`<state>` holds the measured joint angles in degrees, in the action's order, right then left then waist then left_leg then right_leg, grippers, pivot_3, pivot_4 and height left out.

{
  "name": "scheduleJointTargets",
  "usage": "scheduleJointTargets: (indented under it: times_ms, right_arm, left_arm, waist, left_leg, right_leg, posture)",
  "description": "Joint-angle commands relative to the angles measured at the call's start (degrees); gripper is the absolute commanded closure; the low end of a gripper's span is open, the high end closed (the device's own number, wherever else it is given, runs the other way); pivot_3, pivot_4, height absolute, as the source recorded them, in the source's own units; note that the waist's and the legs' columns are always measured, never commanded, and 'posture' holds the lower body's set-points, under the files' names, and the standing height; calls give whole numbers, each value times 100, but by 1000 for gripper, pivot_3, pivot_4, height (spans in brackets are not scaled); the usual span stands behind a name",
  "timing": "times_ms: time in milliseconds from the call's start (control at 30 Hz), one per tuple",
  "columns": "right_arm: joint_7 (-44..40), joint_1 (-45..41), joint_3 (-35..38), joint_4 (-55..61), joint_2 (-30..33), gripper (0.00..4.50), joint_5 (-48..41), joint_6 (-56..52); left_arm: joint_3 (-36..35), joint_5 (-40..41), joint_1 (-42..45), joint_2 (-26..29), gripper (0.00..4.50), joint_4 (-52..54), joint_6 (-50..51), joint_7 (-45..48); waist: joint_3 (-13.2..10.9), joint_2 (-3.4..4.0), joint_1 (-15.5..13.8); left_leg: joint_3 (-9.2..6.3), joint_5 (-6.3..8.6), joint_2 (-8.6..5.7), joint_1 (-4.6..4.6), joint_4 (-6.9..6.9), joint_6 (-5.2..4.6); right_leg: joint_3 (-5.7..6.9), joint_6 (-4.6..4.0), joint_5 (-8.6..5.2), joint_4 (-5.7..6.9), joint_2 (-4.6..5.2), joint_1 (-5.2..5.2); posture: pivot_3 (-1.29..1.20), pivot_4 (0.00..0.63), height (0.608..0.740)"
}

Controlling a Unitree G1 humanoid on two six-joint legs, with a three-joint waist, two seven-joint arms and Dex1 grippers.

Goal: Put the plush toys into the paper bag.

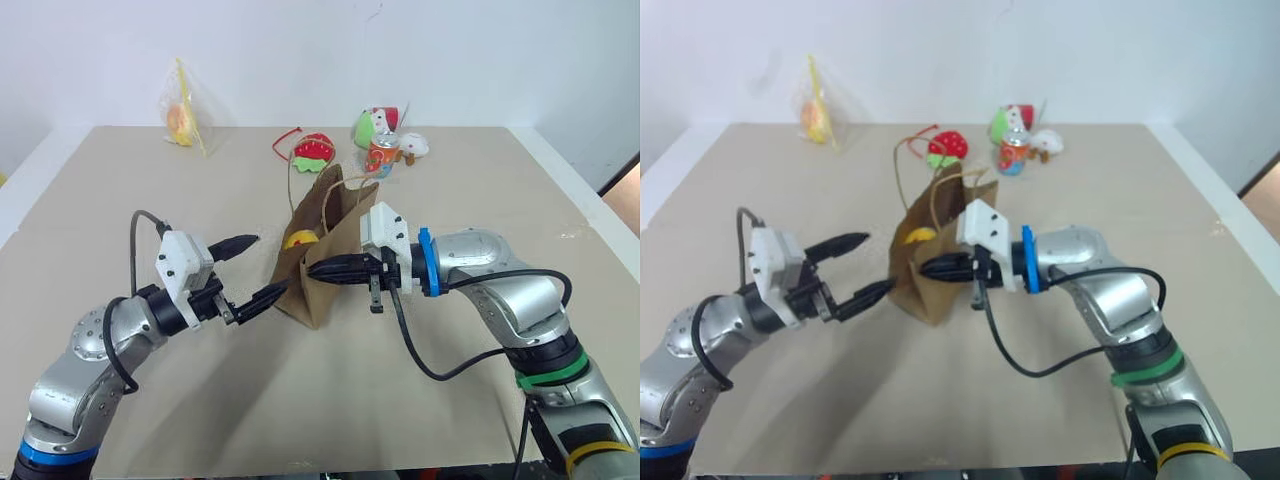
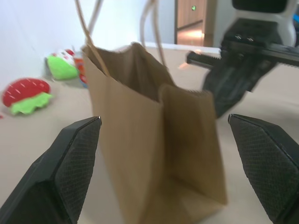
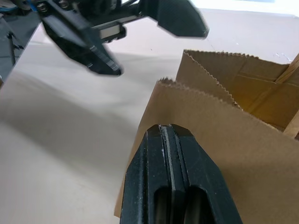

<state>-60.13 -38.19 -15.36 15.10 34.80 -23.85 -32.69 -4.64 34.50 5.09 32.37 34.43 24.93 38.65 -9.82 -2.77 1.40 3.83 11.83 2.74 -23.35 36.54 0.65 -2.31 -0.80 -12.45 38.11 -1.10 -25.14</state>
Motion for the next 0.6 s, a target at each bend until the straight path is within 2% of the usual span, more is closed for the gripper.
scheduleJointTargets:
  times_ms: [33,600]
  right_arm:
    - [-40,-151,-4,-20,-80,4455,113,178]
    - [-120,7,25,80,-41,4455,324,293]
  left_arm:
    - [101,-112,53,-65,0,214,-83,-121]
    - [438,-314,748,-517,0,34,722,-1110]
  waist:
    - [0,0,-3]
    - [0,0,-3]
  left_leg:
    - [0,0,0,0,0,0]
    - [-3,0,-2,0,1,0]
  right_leg:
    - [0,0,0,0,1,0]
    - [1,2,2,1,-3,2]
  posture:
    - [0,150,740]
    - [0,150,740]
